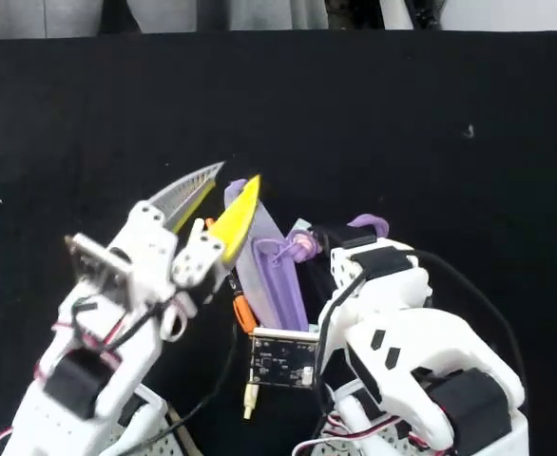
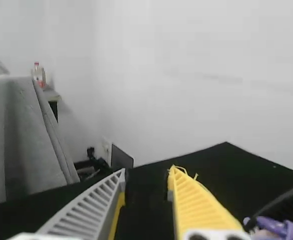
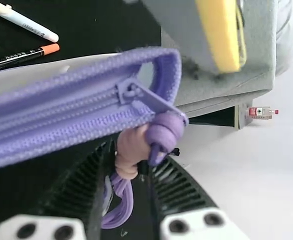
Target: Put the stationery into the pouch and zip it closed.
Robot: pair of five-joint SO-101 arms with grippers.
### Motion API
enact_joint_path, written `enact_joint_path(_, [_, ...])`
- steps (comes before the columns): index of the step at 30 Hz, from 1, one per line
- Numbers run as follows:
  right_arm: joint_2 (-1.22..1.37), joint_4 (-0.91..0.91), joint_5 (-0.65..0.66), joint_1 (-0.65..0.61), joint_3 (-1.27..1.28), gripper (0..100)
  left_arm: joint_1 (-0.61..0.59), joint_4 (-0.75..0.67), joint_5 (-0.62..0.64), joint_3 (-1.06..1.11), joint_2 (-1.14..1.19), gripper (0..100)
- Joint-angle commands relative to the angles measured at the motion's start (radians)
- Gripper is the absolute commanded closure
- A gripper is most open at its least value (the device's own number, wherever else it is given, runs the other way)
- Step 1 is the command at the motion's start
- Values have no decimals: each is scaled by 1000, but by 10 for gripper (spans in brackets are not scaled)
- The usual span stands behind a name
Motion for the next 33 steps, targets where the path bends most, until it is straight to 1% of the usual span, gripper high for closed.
enact_joint_path(1, [-2, 0, -11, -5, -50, 988, -2, -92, 11, -31, 207, 851])
enact_joint_path(3, [-2, -5, -9, 20, -50, 988, -4, -91, 6, -36, 261, 851])
enact_joint_path(5, [7, -21, 0, 64, -48, 988, -7, -83, 6, -21, 262, 851])
enact_joint_path(8, [7, -87, 41, 120, -44, 988, 2, 8, 6, -27, 219, 851])
enact_joint_path(11, [15, -155, 48, 161, -41, 988, 13, 117, 8, -41, 132, 851])
enact_joint_path(14, [67, -216, 49, 196, -48, 988, 73, 227, 6, -33, 12, 851])
enact_joint_path(18, [168, -345, 49, 239, -50, 988, 193, 381, 6, -31, -153, 851])
enact_joint_path(20, [214, -419, 49, 244, -50, 988, 225, 436, 6, -31, -229, 851])
enact_joint_path(22, [248, -474, 48, 241, -53, 988, 228, 486, 6, -30, -290, 851])
enact_joint_path(25, [302, -509, 46, 212, -99, 988, 228, 542, 5, -13, -361, 851])
enact_joint_path(27, [335, -506, 38, 192, -139, 988, 226, 549, 2, 13, -379, 851])
enact_joint_path(29, [360, -506, -5, 175, -171, 988, 222, 548, -35, 39, -379, 851])
enact_joint_path(33, [384, -499, -38, 161, -211, 988, 163, 548, -61, 54, -379, 851])
